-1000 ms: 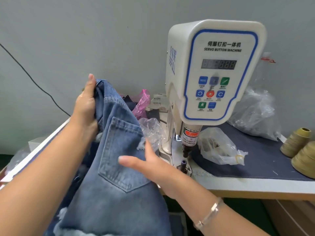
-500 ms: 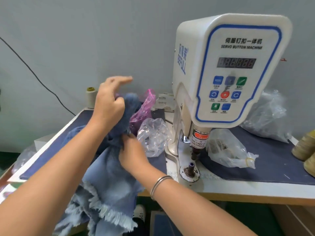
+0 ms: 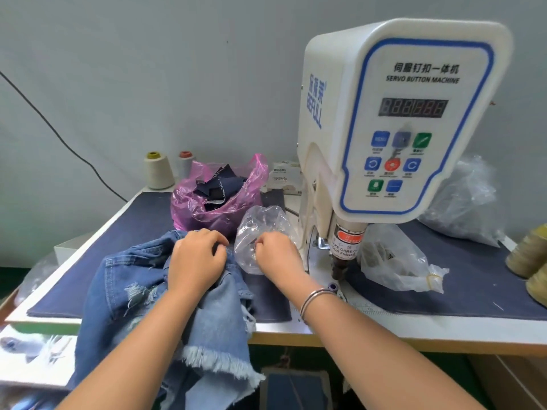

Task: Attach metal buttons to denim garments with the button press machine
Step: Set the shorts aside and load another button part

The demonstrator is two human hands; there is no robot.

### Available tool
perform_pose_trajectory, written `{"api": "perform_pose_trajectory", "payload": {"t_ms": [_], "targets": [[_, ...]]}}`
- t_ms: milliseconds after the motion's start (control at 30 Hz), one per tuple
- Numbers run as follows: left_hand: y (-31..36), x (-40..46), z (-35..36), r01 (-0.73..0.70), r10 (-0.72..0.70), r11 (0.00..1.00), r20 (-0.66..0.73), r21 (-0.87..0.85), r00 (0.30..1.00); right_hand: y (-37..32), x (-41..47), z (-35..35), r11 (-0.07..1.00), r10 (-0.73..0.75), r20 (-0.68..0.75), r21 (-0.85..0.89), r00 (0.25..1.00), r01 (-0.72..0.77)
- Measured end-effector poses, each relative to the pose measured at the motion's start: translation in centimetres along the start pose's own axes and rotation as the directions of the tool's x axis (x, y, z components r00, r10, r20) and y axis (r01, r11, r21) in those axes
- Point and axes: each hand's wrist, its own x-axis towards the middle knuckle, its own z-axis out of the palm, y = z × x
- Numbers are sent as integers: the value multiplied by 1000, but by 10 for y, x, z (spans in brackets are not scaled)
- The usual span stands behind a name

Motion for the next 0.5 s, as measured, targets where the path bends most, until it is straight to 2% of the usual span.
{"api": "perform_pose_trajectory", "payload": {"t_ms": [100,200,500], "targets": [[6,-5,2,-82,82,988,4,131,997,4,13,8,974,-39,74,-220,996,55],[8,-7,6,-111,108,971,27,209,994,5,23,14,934,-81,108,-340,991,114],[9,-9,20,-165,174,932,1,323,985,2,31,24,880,-131,104,-445,986,164]]}}
